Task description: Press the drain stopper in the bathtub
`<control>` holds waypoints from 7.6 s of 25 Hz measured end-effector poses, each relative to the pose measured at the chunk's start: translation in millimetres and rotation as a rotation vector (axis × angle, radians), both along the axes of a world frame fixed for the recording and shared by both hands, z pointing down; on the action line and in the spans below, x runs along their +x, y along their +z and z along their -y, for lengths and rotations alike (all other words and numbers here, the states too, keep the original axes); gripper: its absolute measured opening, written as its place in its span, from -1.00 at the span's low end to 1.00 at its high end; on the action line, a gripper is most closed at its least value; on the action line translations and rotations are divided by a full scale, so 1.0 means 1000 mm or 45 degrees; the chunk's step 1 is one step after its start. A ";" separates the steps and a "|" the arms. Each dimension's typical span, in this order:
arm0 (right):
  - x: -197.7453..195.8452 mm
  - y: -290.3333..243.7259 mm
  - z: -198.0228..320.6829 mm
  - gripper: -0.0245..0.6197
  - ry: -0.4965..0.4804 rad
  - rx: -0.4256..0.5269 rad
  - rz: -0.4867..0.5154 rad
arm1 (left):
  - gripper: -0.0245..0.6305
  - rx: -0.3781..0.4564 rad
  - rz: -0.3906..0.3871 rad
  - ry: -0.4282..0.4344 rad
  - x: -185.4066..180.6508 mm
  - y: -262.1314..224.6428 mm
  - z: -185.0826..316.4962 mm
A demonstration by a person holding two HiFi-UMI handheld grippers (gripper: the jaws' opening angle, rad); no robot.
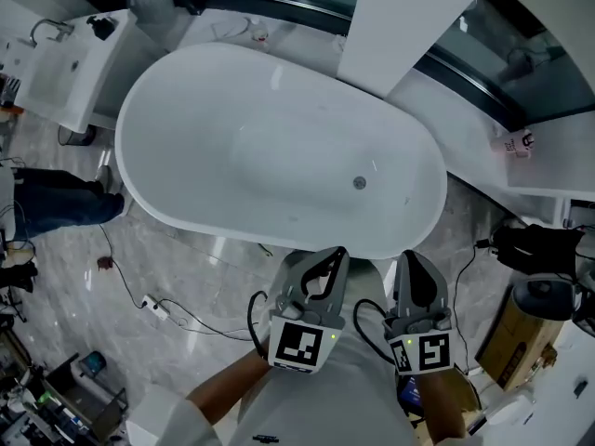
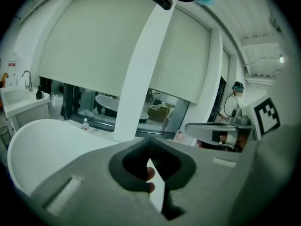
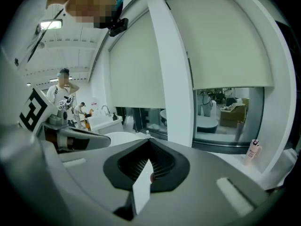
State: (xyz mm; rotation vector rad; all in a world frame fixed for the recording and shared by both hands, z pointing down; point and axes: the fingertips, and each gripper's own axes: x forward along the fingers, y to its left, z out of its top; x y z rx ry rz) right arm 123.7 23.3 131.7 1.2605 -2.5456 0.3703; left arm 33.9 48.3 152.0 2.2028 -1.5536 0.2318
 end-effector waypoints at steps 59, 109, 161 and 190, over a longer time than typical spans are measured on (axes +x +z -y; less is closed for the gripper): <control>0.034 0.636 0.155 -0.92 -0.468 -0.484 -0.430 | -0.93 -0.543 -0.179 -0.347 0.050 0.582 0.117; 0.079 0.955 0.155 -0.91 -0.624 -0.888 -0.857 | -0.93 -0.909 -0.086 -0.161 0.111 0.811 0.135; 0.000 0.531 0.153 -0.91 -0.547 -0.721 -0.413 | -0.93 -0.633 -0.003 -0.262 0.036 0.483 0.136; -0.043 0.047 0.169 -0.91 -0.446 -0.013 0.104 | -0.93 -0.044 0.071 -0.296 -0.018 0.037 0.129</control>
